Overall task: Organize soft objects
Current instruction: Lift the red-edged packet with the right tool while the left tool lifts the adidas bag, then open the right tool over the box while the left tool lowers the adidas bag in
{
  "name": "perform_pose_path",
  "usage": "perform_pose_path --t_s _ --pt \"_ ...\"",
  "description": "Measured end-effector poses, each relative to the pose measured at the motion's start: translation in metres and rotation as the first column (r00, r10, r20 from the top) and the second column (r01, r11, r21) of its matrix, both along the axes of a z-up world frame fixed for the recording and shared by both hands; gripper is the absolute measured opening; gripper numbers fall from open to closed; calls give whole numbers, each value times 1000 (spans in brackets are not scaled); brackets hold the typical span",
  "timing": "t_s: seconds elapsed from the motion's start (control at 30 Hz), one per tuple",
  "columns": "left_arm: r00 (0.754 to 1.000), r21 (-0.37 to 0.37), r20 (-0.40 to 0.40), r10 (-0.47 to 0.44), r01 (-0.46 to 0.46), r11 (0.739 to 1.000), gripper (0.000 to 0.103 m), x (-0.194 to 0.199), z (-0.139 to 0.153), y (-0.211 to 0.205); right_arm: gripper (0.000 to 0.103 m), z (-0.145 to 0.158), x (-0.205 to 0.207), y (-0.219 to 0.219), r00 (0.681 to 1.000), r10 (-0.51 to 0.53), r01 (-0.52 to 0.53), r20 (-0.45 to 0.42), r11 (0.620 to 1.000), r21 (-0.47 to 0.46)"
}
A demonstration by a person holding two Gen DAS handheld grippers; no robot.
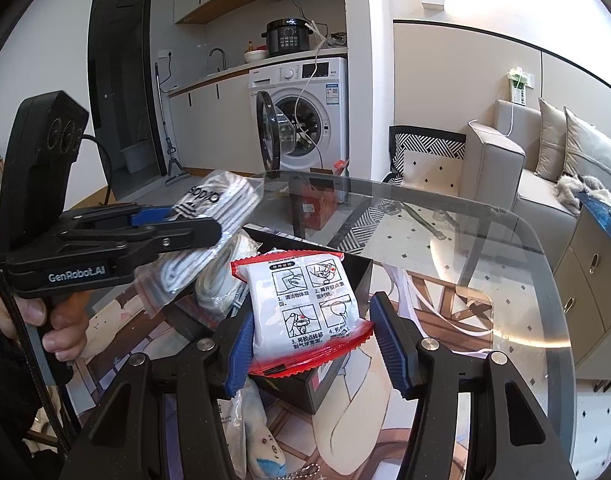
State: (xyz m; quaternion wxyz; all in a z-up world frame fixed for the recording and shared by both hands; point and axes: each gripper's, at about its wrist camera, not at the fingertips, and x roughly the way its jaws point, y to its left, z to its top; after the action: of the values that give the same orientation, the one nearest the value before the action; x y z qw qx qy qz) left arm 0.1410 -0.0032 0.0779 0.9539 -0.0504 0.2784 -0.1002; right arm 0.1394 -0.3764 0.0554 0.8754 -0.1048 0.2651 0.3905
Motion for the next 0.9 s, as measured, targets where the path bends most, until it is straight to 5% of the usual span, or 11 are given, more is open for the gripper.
perform_pose_path --t_s 0.9 --pt "1000 5 -10 29 -29 1000 41 21 -2 13 59 -24 18 45 998 60 -58 18 994 -93"
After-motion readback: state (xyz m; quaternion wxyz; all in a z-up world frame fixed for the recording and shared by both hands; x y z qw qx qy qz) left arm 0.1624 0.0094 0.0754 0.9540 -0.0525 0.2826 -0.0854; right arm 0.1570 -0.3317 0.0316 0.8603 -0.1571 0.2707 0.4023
